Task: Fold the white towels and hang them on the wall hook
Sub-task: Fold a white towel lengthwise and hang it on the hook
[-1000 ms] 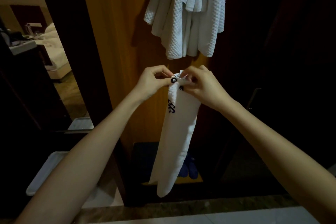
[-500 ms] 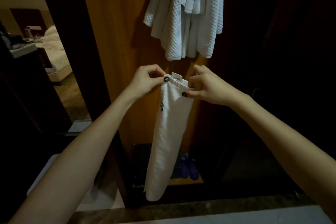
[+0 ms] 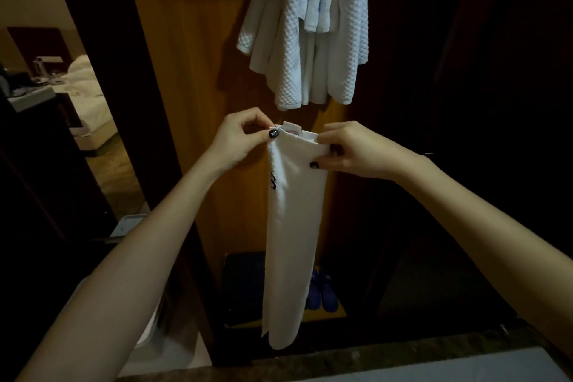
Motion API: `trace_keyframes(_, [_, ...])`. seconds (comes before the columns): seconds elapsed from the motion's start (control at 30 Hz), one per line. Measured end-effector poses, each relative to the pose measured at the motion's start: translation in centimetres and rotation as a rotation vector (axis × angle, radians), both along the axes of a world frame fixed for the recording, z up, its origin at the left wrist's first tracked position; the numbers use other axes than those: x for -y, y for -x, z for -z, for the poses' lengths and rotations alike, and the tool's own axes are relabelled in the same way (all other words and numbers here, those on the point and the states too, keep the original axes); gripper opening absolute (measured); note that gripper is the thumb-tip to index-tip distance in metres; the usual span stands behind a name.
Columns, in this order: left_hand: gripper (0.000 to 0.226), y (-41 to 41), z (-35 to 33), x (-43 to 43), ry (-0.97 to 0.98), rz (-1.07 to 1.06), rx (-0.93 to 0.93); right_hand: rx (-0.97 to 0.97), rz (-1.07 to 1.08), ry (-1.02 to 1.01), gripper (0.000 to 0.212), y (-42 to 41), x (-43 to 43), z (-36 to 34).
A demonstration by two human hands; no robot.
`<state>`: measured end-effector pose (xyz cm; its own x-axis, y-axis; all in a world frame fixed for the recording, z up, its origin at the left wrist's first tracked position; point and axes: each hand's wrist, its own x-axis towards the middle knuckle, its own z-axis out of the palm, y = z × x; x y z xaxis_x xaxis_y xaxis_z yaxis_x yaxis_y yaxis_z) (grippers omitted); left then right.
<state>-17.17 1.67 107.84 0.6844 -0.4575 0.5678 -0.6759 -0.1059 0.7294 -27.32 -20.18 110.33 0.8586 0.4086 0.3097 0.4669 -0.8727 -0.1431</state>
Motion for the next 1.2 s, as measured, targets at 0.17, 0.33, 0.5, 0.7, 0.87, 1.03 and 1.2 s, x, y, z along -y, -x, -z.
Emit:
trace_keyframes(0.17, [0.017,0.0,0.0,0.3,0.017,0.031,-0.005,0.144,0.012,-0.076,0.026,0.5,0.1,0.2])
trace_keyframes(0.33, [0.021,0.2,-1.5,1.0,0.04,0.039,0.043,0.276,0.151,-0.571,0.029,-0.3,-0.6,0.4])
trace_keyframes(0.5, [0.017,0.9,-2.1,3.2,0.195,-0.099,0.144,0.322,0.121,-0.633,0.017,-0.4,-0.7,-1.7])
trace_keyframes(0.7, [0.031,1.9,-3.3,4.4,0.177,0.04,0.053,0.329,0.262,-0.732,0.018,-0.4,0.0,-2.8])
trace_keyframes(0.87, [0.025,2.1,-4.1,5.0,0.005,0.106,0.072,0.294,0.306,-0.846,0.02,0.0,0.7,-2.8])
trace_keyframes(1.03, [0.022,2.7,-3.8,5.6,0.171,0.2,-0.033,0.34,0.159,-0.914,0.023,0.7,1.5,-3.2])
trace_keyframes(1.2, [0.032,3.2,-3.2,6.4,0.071,0.169,0.021,0.192,0.116,-0.88,0.056,1.3,2.3,-2.8])
